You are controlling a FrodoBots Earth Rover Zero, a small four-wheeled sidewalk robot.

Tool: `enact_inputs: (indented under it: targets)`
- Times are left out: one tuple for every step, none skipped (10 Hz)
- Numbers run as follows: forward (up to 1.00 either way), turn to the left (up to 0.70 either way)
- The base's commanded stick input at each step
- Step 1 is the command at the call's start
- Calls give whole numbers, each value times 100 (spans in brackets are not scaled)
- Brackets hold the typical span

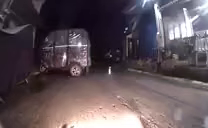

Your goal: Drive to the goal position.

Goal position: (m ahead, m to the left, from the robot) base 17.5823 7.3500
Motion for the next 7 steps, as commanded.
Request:
enact_inputs:
  targets:
    - [100,-18]
    - [100,-27]
    - [100,-27]
    - [100,-27]
    - [100,-27]
    - [100,-27]
    - [100,-27]
